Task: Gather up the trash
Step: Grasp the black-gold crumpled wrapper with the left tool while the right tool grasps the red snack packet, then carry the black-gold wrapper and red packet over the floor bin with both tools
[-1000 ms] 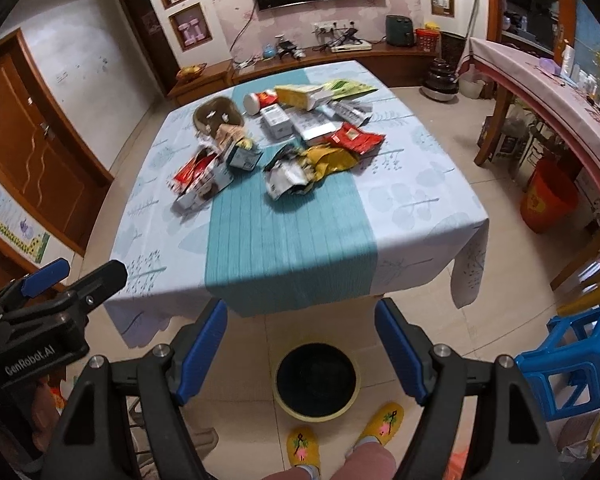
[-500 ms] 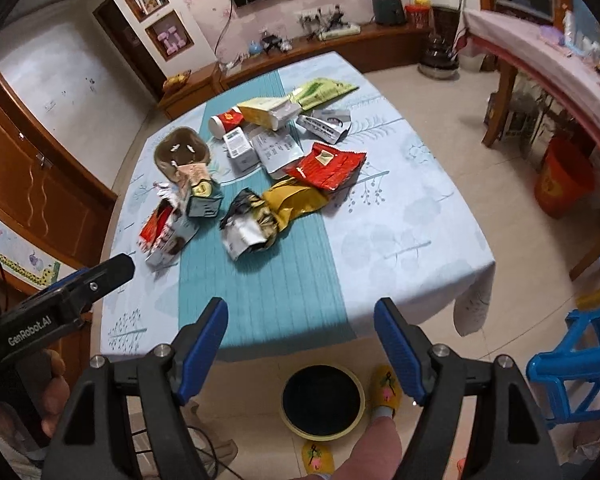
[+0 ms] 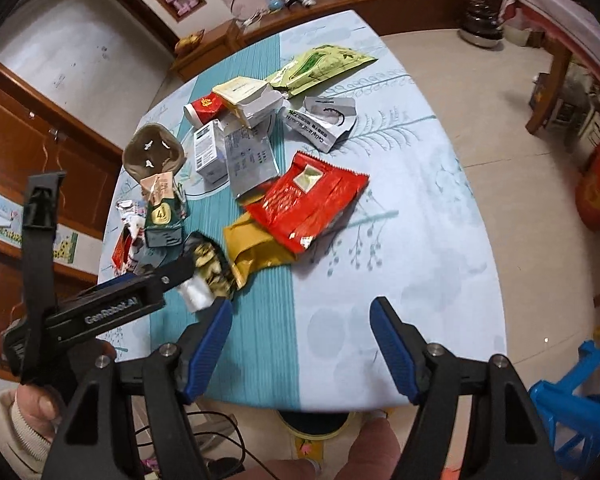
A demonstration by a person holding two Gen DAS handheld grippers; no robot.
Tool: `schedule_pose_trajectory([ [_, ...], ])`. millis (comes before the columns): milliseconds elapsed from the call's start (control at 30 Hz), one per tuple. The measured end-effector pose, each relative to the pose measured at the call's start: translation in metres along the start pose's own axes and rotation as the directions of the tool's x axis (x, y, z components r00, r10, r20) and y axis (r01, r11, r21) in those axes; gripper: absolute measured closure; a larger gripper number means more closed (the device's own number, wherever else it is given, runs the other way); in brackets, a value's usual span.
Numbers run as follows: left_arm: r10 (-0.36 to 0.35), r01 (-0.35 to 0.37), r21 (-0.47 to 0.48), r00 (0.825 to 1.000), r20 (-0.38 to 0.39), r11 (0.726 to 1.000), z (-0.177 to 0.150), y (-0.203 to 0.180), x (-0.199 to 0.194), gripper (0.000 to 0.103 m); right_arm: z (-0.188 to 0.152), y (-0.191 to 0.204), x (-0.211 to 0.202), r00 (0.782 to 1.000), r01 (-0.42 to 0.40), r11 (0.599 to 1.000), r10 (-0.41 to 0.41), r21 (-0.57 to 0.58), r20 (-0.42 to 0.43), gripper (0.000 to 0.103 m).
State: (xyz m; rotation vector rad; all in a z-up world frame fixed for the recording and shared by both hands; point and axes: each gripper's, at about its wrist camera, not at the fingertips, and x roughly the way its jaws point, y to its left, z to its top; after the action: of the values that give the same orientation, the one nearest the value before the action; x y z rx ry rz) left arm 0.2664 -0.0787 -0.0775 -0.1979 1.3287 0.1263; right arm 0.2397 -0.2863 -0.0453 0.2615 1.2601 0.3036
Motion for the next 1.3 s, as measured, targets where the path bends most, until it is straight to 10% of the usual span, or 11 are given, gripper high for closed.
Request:
schedule_pose_trajectory([
  [167, 0.025, -0.027, -0.034, 0.998, -0.062, 0.999, 0.008, -0.004, 0.025, 0.005, 0.027, -0.011, 0.019, 0.998, -0.028, 1.0, 0.029, 0.012, -0.053, 0.031],
  [300, -0.015, 0.009, -0.059, 0.994, -0.107, 0.998, 0.01, 0.001, 0.039, 0.034, 0.045, -0.019, 0.038, 0.994, -0.056, 0.996, 0.062, 0.071, -0.092, 0.031],
  [1300, 0.012, -0.012, -0.147, 1.0, -0.003, 0.989, -0.012, 0.043, -0.008, 0.039, 0.09, -0.001, 0.124, 0.957, 0.172, 0.913, -0.066, 0.369, -0.283, 0.021],
])
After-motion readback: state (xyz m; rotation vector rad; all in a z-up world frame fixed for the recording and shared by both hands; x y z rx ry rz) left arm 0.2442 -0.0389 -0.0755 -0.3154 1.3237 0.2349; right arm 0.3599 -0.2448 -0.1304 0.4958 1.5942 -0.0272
